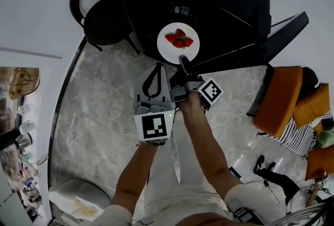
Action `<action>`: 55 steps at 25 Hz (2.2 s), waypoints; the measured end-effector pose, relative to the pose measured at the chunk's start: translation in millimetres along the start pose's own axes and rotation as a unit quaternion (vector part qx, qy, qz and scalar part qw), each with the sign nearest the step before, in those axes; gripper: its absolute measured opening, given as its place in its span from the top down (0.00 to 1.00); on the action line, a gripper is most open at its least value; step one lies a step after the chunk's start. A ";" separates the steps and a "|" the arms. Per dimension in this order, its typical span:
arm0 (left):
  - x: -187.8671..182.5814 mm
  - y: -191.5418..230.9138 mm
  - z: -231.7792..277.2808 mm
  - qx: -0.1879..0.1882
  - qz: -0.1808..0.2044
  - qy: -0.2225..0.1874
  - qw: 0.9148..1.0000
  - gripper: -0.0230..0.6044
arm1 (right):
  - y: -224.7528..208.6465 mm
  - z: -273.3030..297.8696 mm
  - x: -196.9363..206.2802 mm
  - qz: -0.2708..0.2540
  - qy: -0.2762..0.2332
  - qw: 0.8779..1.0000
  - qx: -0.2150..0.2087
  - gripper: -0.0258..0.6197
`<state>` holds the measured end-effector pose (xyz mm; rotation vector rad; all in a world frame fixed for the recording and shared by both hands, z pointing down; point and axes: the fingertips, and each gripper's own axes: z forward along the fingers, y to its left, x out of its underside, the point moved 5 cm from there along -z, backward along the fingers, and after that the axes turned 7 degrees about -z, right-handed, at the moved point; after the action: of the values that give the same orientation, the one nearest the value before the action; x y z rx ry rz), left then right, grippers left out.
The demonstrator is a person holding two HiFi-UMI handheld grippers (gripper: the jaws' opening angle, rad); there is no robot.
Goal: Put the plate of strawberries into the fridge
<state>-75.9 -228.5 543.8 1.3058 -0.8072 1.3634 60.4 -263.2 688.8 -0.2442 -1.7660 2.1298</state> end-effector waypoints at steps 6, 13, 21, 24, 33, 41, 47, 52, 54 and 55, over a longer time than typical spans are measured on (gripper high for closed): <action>14.7 3.3 9.7 -0.004 -0.010 0.004 1.000 0.96 | -27.0 12.5 -1.8 0.019 -0.005 1.000 0.010 0.93; 16.9 -0.5 8.7 -0.002 -0.019 0.006 1.000 0.96 | -35.7 24.3 -7.7 0.017 -0.013 0.999 0.029 0.93; 25.6 -2.9 12.6 0.001 -0.021 0.010 1.000 0.96 | -65.1 40.0 -12.1 0.025 -0.033 0.999 0.025 0.93; 21.7 -4.6 15.5 0.003 -0.021 0.008 1.000 0.96 | -70.7 45.1 -17.0 0.024 -0.037 0.999 0.027 0.93; 16.8 -10.2 18.6 0.009 -0.014 0.007 1.000 0.96 | -73.1 63.6 -23.7 0.025 -0.042 0.998 0.033 0.93; 18.0 -18.8 19.2 0.018 -0.013 0.009 1.000 0.96 | -72.4 76.1 -34.8 0.025 -0.051 0.998 0.038 0.93; 20.7 -20.6 19.3 0.023 -0.014 0.013 1.000 0.96 | -73.0 82.6 -38.9 0.025 -0.058 0.997 0.045 0.93; 22.8 -18.1 19.8 0.021 -0.020 0.016 0.999 0.96 | -81.2 85.1 -40.7 0.032 -0.066 0.996 0.057 0.93; 23.6 -17.7 18.7 0.021 -0.020 0.018 0.999 0.96 | -81.3 85.8 -41.2 0.032 -0.070 0.995 0.056 0.93; 23.8 -18.0 18.1 0.022 -0.020 0.019 0.999 0.96 | -81.0 86.0 -41.7 0.033 -0.072 0.995 0.056 0.93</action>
<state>-50.8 -236.1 566.9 1.3182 -0.7254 1.3775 81.5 -345.2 781.2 -0.1241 -1.7309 2.3384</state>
